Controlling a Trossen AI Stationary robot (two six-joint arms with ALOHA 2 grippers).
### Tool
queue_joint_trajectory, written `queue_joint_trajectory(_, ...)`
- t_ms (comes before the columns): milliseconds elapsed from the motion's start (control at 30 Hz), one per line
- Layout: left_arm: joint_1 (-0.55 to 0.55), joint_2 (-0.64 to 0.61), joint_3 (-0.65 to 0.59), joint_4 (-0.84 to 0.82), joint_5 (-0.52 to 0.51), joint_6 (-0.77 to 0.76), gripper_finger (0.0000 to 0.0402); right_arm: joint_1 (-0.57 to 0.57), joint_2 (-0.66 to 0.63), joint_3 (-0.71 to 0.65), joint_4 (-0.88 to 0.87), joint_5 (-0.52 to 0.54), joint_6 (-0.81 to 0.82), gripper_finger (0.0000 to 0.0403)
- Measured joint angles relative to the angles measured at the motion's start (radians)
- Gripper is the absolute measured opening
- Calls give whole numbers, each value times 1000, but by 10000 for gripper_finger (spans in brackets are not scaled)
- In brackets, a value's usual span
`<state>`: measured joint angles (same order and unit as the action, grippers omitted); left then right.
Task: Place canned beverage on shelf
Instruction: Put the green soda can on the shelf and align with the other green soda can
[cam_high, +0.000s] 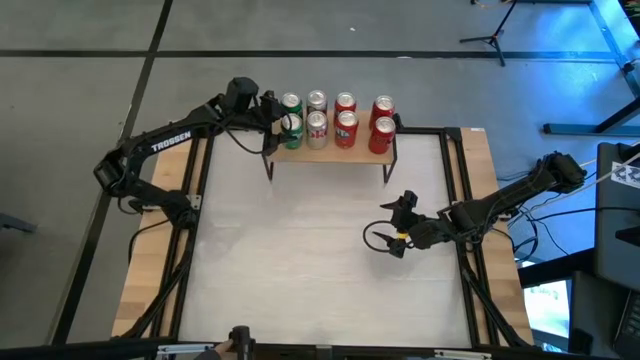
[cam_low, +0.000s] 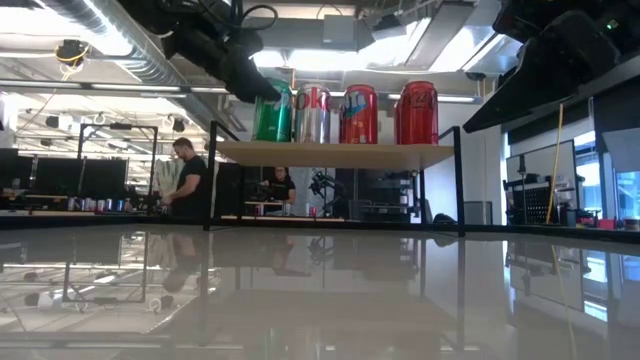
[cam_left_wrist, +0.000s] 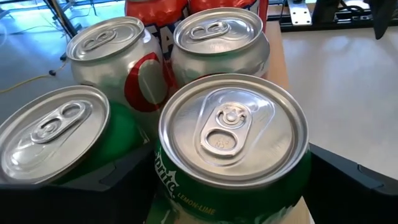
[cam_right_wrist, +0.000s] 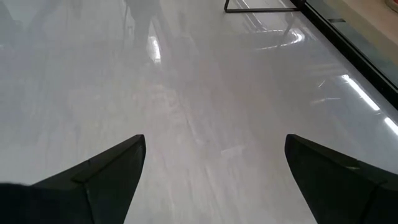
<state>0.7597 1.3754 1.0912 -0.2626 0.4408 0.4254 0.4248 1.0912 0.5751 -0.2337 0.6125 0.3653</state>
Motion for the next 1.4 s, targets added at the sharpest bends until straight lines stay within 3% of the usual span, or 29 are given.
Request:
queue_joint_trajectory(1133, -12, 0, 0, 44, -85, -9, 330, 0, 0, 0, 0, 1, -4, 380)
queue_joint_trajectory(1400, -12, 0, 0, 80, -82, -110, 330, 0, 0, 0, 0, 1, -4, 380)
